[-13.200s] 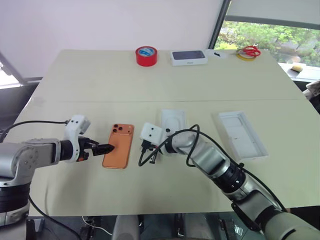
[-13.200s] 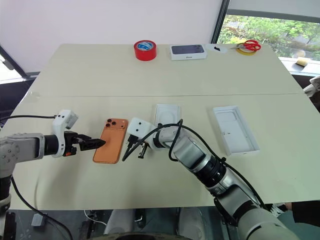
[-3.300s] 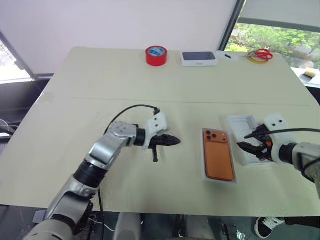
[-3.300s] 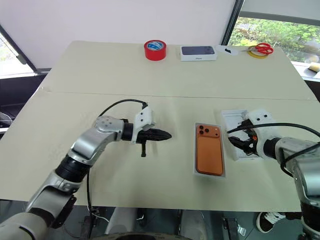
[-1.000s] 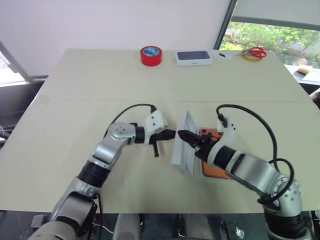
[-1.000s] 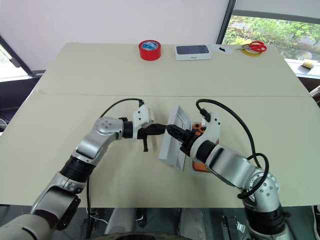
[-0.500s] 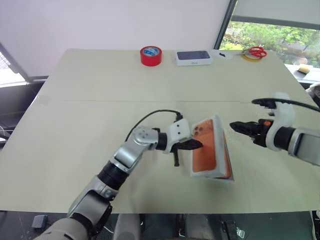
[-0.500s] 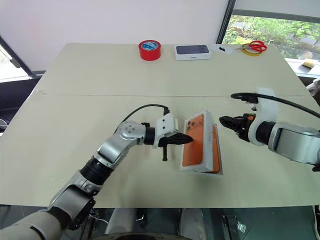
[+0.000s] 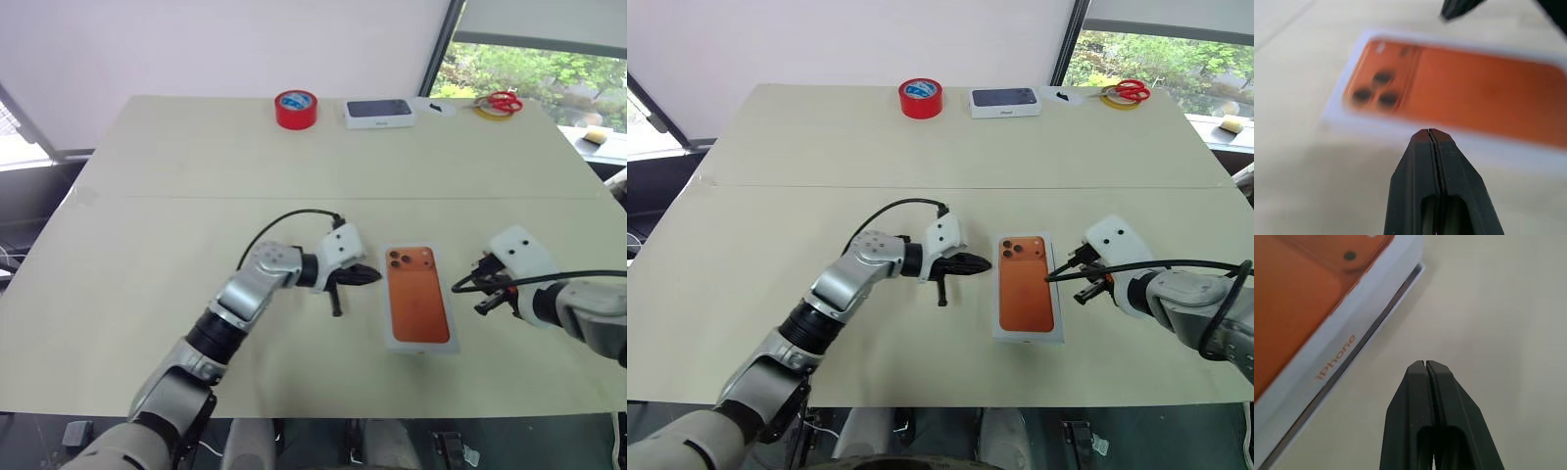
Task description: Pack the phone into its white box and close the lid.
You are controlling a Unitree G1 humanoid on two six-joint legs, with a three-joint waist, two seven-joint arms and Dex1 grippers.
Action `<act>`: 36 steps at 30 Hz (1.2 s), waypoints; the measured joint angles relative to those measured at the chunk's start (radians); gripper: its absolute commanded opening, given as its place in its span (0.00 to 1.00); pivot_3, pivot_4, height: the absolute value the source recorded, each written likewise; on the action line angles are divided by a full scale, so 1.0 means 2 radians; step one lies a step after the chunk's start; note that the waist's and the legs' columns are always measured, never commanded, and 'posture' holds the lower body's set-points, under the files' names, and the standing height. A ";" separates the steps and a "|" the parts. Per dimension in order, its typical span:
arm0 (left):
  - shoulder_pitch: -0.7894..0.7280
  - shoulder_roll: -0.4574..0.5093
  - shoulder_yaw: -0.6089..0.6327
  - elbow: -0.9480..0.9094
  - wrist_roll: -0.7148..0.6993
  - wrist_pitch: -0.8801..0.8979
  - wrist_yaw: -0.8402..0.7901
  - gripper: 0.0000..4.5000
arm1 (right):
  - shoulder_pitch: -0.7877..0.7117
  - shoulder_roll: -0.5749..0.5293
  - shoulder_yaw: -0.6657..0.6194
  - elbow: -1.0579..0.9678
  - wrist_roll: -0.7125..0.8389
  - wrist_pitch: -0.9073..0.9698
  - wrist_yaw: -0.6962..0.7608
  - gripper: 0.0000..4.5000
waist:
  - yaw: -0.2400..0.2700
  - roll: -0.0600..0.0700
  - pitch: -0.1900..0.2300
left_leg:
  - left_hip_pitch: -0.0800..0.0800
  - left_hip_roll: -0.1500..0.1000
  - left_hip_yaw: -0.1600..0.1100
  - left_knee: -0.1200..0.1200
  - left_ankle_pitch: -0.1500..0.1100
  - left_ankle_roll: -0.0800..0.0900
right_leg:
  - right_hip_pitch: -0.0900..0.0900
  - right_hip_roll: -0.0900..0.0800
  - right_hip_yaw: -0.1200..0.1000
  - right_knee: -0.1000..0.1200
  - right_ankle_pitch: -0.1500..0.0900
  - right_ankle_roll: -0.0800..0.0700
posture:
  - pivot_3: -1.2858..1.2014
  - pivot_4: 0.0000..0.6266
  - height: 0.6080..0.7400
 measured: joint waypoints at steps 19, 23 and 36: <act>-0.011 -0.055 -0.055 0.020 0.032 0.000 0.000 0.00 | -0.001 0.067 0.002 -0.030 -0.112 0.043 0.076 0.01 | 0.001 0.000 0.000 | 0.000 -0.001 0.000 0.000 0.000 0.000 | 0.000 -0.001 0.000 0.000 0.000 0.000 | 0.52 0.24 0.93; -0.011 -0.056 -0.053 0.020 0.029 0.006 0.001 0.00 | 0.001 0.076 0.002 -0.038 -0.126 0.054 0.085 0.01 | 0.001 0.000 0.000 | 0.000 -0.001 0.000 0.000 0.000 0.000 | 0.000 -0.001 0.000 0.000 0.000 0.000 | 0.52 0.24 0.93; -0.010 -0.062 -0.049 0.016 0.026 0.009 0.004 0.00 | 0.009 0.103 0.002 -0.050 -0.162 0.079 0.104 0.01 | 0.001 0.000 0.000 | 0.000 -0.001 0.000 0.000 0.000 0.000 | 0.000 -0.001 0.000 0.000 0.000 0.000 | 0.52 0.24 0.93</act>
